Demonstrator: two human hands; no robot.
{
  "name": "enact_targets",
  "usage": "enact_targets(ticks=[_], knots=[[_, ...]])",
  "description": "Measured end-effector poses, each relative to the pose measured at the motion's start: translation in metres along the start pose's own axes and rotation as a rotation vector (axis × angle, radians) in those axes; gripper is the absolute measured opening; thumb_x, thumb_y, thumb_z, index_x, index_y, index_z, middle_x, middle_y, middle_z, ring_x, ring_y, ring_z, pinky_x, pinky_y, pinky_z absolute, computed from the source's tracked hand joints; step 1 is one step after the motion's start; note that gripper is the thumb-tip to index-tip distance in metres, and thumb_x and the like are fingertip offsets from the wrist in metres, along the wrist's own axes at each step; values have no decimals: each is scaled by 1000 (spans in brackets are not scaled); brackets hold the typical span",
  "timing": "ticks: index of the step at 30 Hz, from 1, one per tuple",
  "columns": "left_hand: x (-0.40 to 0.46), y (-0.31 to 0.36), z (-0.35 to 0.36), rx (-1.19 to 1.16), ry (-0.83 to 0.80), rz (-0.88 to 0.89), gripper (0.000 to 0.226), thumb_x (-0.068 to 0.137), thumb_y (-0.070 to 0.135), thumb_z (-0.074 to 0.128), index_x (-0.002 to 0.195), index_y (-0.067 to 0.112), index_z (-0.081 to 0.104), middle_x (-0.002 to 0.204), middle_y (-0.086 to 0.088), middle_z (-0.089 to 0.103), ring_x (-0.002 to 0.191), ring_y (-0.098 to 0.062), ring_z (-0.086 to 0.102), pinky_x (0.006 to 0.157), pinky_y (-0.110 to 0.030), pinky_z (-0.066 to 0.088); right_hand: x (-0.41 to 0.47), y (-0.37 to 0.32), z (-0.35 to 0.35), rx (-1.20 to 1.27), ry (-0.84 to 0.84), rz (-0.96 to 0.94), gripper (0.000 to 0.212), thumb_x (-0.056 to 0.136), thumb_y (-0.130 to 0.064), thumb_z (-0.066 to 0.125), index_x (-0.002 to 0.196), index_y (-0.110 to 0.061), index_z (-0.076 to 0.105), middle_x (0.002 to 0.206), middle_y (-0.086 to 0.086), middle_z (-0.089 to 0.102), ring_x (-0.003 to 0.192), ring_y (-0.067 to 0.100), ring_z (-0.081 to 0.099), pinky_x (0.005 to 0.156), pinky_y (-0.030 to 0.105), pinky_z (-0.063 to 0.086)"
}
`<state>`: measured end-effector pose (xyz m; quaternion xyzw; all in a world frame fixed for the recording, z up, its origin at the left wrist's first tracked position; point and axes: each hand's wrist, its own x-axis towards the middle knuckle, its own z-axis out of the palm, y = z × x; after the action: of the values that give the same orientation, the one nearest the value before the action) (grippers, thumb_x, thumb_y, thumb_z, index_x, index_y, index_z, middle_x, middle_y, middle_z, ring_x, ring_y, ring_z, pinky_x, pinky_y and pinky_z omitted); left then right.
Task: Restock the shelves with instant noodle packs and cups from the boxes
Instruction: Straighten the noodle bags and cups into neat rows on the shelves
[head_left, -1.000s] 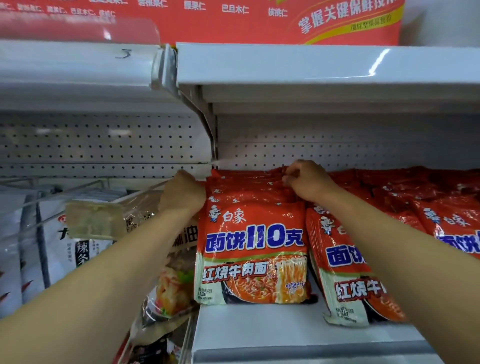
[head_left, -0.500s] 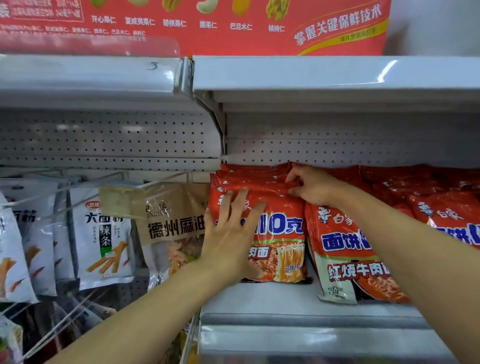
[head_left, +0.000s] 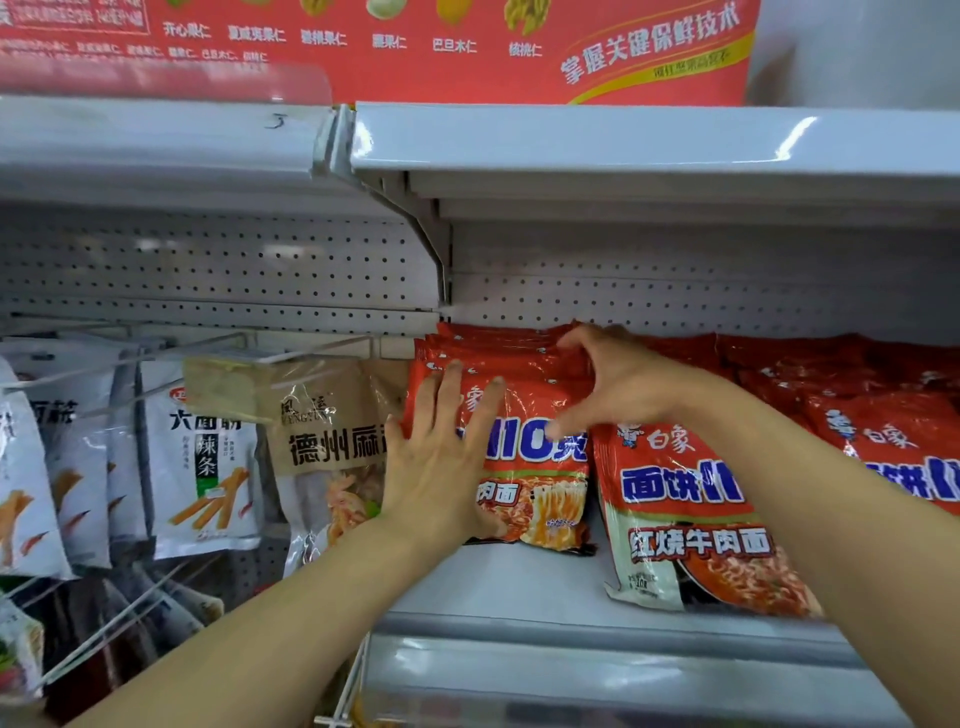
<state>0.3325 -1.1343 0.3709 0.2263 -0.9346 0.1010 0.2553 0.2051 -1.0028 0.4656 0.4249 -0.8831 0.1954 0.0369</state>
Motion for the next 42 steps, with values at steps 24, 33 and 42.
enact_targets(ticks=[24,33,42], knots=[[-1,-15,-2,-303,22,-47,143,48,72,77,142,34,-23,154,1,-22,145,-29,-5,113,-58,23,-10,3,-2,288,37,84,58,75,-37,77,123,-24,47,127,-2,47,115,16,47,96,32,41],[55,-40,-27,-775,-23,-227,72,86,68,26,149,35,18,159,-4,7,144,-35,16,112,-53,26,34,5,2,180,213,104,38,94,0,46,125,-18,56,138,6,51,123,22,49,97,29,42],[60,-40,-32,-879,-86,-259,52,101,46,27,147,22,22,111,-1,60,65,-2,53,52,-15,38,30,9,6,187,269,129,39,98,-2,36,130,-14,55,139,9,50,123,24,50,99,30,43]])
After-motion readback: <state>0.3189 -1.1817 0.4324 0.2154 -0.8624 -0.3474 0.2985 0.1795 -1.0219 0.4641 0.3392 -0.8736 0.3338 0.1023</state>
